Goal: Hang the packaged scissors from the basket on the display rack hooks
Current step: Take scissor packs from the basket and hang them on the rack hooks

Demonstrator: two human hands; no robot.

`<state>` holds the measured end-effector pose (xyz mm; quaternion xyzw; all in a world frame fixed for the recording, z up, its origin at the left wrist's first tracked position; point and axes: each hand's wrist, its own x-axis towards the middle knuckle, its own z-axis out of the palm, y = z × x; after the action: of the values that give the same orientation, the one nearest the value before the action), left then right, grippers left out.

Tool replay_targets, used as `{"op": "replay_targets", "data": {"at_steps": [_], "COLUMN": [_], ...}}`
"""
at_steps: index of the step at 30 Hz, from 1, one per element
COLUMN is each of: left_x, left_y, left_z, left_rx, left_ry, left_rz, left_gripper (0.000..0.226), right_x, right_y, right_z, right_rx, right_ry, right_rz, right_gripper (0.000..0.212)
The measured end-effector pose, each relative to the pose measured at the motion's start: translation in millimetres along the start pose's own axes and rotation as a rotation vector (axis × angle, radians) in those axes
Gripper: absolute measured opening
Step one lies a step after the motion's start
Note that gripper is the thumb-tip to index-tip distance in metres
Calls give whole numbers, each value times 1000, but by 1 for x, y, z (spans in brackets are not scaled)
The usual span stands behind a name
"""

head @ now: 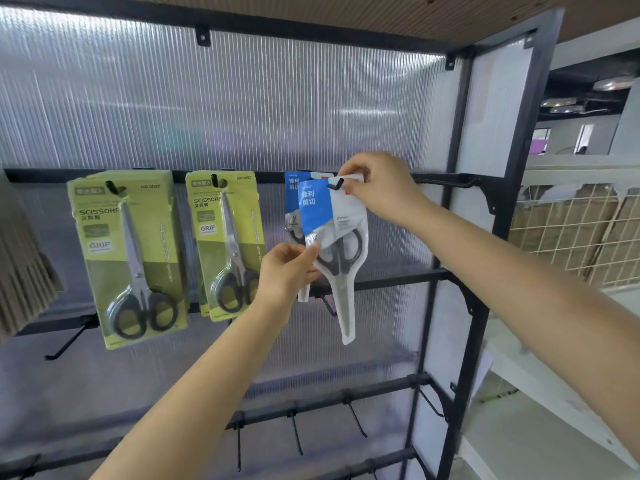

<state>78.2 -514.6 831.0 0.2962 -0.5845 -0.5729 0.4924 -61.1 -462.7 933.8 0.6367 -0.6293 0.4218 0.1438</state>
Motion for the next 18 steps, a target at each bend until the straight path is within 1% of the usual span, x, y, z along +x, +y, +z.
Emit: {"op": "replay_targets", "data": {"at_steps": [6,9,10,12,14,16,18], "left_x": [51,66,71,81,92,101,105], "left_y": [-8,-7,-7,-8,-12,-16,-17], "left_z": [13,21,24,26,26,25,26], "left_rx": [8,47,59,93,133,138,170], "left_ry": [212,291,302,319,338,372,395], "left_rz": [-106,-121,-133,-156,-157,-138,-124], "left_gripper": [22,25,26,37,44,43,41], "right_x": [18,23,23,23,23,22,21], "right_y": [14,19,20,21,22,23,24], "right_z": [21,30,32,35,38,41,45], "right_rx": [-223,-279,-307,-380,-450,-514,-599], "right_ry": [21,0,-13,-60,-154,-251,-291], "right_rz": [-98,-92,-94,-100,-85,-41,-53], "right_gripper": [10,15,18,26,38,54,64]}}
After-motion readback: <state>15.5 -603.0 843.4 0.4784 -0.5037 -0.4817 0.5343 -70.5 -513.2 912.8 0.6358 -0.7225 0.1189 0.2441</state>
